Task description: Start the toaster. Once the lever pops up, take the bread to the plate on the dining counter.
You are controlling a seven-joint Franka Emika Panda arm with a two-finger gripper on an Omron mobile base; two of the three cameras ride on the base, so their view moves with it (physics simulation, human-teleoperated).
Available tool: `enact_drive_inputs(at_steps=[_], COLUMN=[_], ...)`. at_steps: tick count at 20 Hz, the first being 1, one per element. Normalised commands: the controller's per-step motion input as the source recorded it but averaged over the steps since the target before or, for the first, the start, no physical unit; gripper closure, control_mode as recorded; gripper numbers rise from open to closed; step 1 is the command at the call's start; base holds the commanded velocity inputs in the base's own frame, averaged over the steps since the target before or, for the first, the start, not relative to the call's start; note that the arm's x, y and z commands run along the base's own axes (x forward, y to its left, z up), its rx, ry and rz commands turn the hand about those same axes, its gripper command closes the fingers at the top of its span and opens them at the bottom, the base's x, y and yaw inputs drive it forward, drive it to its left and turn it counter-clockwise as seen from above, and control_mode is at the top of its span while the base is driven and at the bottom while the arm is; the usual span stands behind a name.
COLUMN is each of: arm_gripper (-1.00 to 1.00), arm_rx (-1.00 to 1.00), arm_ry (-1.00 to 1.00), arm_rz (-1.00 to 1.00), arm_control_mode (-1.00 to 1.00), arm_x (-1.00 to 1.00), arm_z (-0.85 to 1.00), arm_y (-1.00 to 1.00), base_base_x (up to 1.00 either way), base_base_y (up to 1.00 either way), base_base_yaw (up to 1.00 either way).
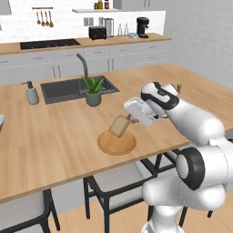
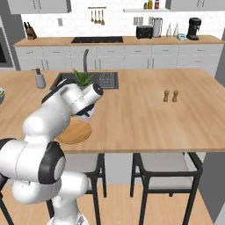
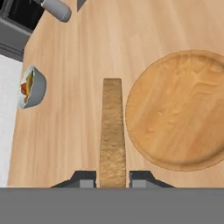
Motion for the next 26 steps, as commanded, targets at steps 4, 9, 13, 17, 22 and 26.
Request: enact_drive_inputs(at_steps=[4,9,13,17,22,26], arm_gripper=[1.00,1.00,1.00,1.00,1.00,1.00], arm_rx=[0.00,0.00,0.00,0.00,0.00,-0.01], arm_ry=[0.19,0.14,0.13,0.05,0.01,0.00], arm_rz=[0.00,0.00,0.00,0.00,0.00,0.00], arm_control_mode=[-1.00,-1.00,-1.00,-1.00,-1.00,-1.00], arm_x=[0.20,0.22,0.21,0.35,0.26,0.14], arm_z=[-0.40,-0.33,-0.32,-0.32,-0.18,-0.18], arm_y=[0.00,0.00,0.00,0.00,0.02,0.18], base_base_x=[0.00,0.00,0.00,0.00,0.00,0.00], base_base_y=[0.00,0.00,0.00,0.00,0.00,0.00], base_base_yaw=[0.00,0.00,0.00,0.00,0.00,0.00])
